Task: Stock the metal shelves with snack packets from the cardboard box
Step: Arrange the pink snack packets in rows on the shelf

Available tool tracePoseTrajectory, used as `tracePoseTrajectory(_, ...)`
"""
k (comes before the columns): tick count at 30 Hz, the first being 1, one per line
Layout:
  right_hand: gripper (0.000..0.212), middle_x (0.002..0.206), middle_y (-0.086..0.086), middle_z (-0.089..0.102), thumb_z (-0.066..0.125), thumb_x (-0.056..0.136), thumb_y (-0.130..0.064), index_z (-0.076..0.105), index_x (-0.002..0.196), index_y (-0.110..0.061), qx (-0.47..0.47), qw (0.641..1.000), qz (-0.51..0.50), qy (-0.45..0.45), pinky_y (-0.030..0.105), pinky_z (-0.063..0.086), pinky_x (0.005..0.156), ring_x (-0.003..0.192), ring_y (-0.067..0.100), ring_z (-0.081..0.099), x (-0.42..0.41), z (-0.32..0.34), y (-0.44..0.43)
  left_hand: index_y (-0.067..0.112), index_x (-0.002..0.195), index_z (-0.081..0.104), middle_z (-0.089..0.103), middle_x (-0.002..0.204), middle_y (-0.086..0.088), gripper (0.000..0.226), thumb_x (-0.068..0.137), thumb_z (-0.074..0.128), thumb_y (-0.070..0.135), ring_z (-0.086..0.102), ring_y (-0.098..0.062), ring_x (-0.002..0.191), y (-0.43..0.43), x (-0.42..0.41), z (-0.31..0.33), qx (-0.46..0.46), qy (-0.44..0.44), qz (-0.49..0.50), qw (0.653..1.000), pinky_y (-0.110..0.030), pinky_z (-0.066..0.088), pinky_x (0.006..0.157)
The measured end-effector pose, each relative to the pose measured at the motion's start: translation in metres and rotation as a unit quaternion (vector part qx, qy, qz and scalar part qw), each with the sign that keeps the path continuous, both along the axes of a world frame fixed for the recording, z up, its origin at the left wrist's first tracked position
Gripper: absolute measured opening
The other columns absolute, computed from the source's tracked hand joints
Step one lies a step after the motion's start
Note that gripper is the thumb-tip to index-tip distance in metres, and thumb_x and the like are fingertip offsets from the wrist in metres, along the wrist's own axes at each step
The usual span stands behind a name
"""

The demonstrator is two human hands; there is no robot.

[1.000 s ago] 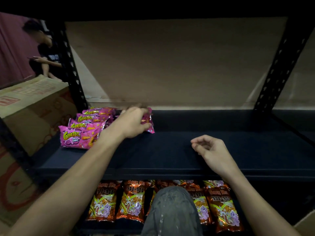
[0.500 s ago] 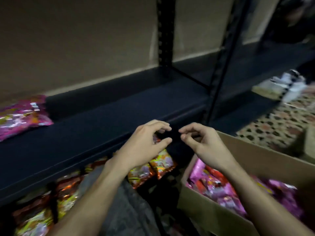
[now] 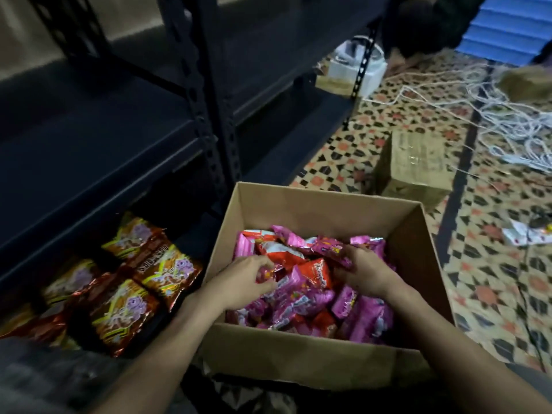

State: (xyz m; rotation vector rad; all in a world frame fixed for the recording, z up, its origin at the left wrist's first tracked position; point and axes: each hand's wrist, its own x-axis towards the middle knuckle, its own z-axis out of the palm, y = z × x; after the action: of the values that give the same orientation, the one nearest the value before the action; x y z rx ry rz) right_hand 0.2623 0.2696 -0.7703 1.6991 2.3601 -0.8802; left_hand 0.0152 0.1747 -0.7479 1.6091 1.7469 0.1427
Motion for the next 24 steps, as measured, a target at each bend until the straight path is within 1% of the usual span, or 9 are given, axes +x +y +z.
tracePoseTrajectory(1,0.047,0.124,0.019,0.058,0.067,0.088,-0.03,0.057,0.129,-0.011,-0.006,0.999,-0.014,-0.031,0.038,0.046,0.098,0.118,0.037,0.055,0.005,-0.008,0.005,0.024,0.136,0.052,0.056,0.13,0.003,0.047,0.094,0.062,0.043,0.055,-0.011,0.113,0.006,0.002,-0.007,-0.023,0.009,-0.009,1.0,-0.022,0.04,0.082)
tracePoseTrajectory(3,0.056,0.133,0.018,0.049,0.066,0.09,-0.034,0.047,0.139,-0.013,0.008,0.997,-0.031,-0.077,0.042,0.043,0.102,0.126,0.037,0.048,0.01,-0.022,0.015,0.02,0.141,0.048,0.055,0.138,-0.001,0.054,0.094,0.062,0.043,0.055,-0.015,0.119,0.02,0.007,-0.023,-0.063,0.026,-0.03,0.997,-0.023,0.043,0.086)
tracePoseTrajectory(8,0.053,0.141,0.015,0.042,0.053,0.095,-0.036,0.04,0.14,-0.012,0.097,0.968,0.008,-0.23,0.043,0.032,0.107,0.134,0.034,0.038,0.004,-0.041,0.034,0.017,0.148,0.038,0.048,0.147,-0.005,0.063,0.095,0.06,0.043,0.052,-0.02,0.126,0.045,0.021,-0.049,-0.133,0.051,-0.08,0.987,-0.028,0.043,0.098)
tracePoseTrajectory(11,0.044,0.136,0.013,0.044,0.05,0.095,-0.033,0.044,0.135,-0.015,0.144,0.952,-0.004,-0.268,0.043,0.032,0.105,0.13,0.032,0.039,0.009,-0.05,0.046,0.017,0.148,0.038,0.045,0.15,-0.003,0.064,0.094,0.062,0.043,0.05,-0.02,0.13,0.061,0.026,-0.061,-0.137,0.04,-0.077,0.987,-0.035,0.042,0.107)
tracePoseTrajectory(12,0.044,0.136,0.013,0.044,0.051,0.095,-0.034,0.044,0.134,-0.016,0.136,0.952,-0.022,-0.274,0.043,0.034,0.104,0.129,0.033,0.039,0.012,-0.05,0.049,0.017,0.148,0.038,0.045,0.15,-0.003,0.064,0.094,0.061,0.043,0.05,-0.02,0.13,0.064,0.028,-0.062,-0.134,0.041,-0.08,0.987,-0.035,0.042,0.107)
tracePoseTrajectory(14,0.051,0.139,0.015,0.043,0.056,0.094,-0.037,0.039,0.138,-0.017,0.069,0.958,-0.074,-0.269,0.044,0.037,0.103,0.13,0.034,0.042,0.02,-0.052,0.055,0.017,0.147,0.039,0.047,0.148,-0.003,0.063,0.094,0.06,0.044,0.049,-0.021,0.13,0.07,0.031,-0.067,-0.132,0.047,-0.089,0.986,-0.035,0.042,0.106)
tracePoseTrajectory(17,0.058,0.136,0.019,0.046,0.062,0.091,-0.035,0.033,0.137,-0.014,-0.017,0.972,-0.111,-0.209,0.046,0.045,0.096,0.122,0.039,0.055,0.025,-0.047,0.057,0.017,0.147,0.039,0.046,0.149,-0.003,0.062,0.095,0.06,0.042,0.049,-0.021,0.131,0.074,0.033,-0.073,-0.143,0.044,-0.088,0.985,-0.036,0.041,0.108)
tracePoseTrajectory(19,0.055,0.131,0.02,0.047,0.065,0.09,-0.029,0.034,0.132,-0.012,-0.015,0.979,-0.114,-0.17,0.048,0.047,0.092,0.117,0.043,0.057,0.028,-0.037,0.056,0.015,0.146,0.04,0.047,0.148,-0.005,0.062,0.095,0.061,0.041,0.049,-0.021,0.131,0.074,0.032,-0.078,-0.148,0.039,-0.086,0.985,-0.037,0.042,0.108)
tracePoseTrajectory(24,0.051,0.126,0.015,0.053,0.067,0.088,-0.038,0.049,0.129,-0.014,0.041,0.978,-0.151,-0.14,0.047,0.042,0.099,0.118,0.036,0.056,0.049,0.013,0.071,0.016,0.145,0.041,0.046,0.148,-0.004,0.059,0.095,0.06,0.041,0.05,-0.02,0.129,0.071,0.03,-0.083,-0.156,0.042,-0.087,0.983,-0.034,0.042,0.107)
